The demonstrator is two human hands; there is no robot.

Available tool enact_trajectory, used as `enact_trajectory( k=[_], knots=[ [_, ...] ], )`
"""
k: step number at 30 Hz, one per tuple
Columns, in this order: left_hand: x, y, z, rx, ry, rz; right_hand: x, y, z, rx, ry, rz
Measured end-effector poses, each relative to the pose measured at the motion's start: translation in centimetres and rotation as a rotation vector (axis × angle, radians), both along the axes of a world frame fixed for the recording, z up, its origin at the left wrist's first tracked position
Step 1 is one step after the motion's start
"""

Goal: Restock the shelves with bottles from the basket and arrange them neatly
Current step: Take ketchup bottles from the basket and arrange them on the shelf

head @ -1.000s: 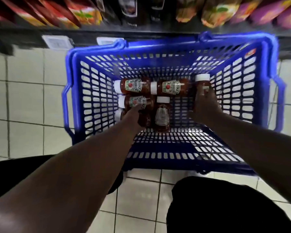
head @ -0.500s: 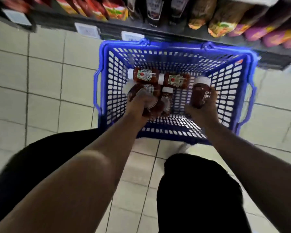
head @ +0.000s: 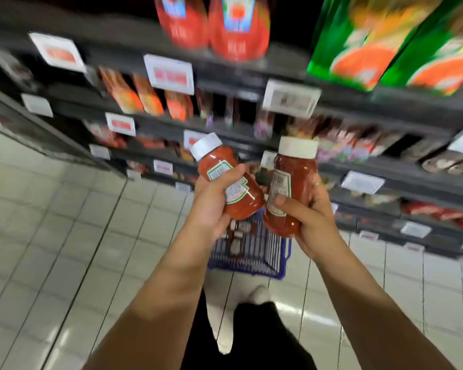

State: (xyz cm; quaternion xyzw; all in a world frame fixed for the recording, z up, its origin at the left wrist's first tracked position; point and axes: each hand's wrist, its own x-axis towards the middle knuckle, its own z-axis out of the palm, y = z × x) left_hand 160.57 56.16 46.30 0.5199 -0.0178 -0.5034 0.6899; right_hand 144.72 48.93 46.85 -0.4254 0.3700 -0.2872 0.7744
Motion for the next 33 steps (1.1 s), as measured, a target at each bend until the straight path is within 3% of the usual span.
enact_trajectory(
  k=[8, 13, 16, 20, 26, 29, 33],
  knots=[
    [6.3, -2.0, 20.4, -0.327, -0.276, 0.001, 2.6, -3.7, 22.0, -0.226, -0.143, 0.177],
    [10.6, -2.8, 27.0, -0.447, -0.358, -0.064, 6.3, -6.5, 31.6, -0.447, -0.034, 0.214],
    [14.2, -3.2, 29.0, -0.461, -0.432, -0.096, 9.6, -8.7, 36.0, -0.668, 0.148, 0.232],
    [18.5, -3.8, 30.5, -0.462, -0.463, -0.156, 14.3, -11.5, 38.3, -1.01, 0.478, 0.309],
    [22.1, -4.7, 30.8, -0.439, -0.443, -0.203, 17.0, -13.9, 36.8, -1.601, 0.839, 0.415],
    [22.0, -5.6, 30.8, -0.447, -0.442, -0.219, 16.7, -14.5, 35.1, -1.781, 0.843, 0.366],
    [20.4, -6.5, 31.4, -0.451, -0.42, -0.248, 16.0, -14.9, 33.6, -1.82, 0.75, 0.35]
  ],
)
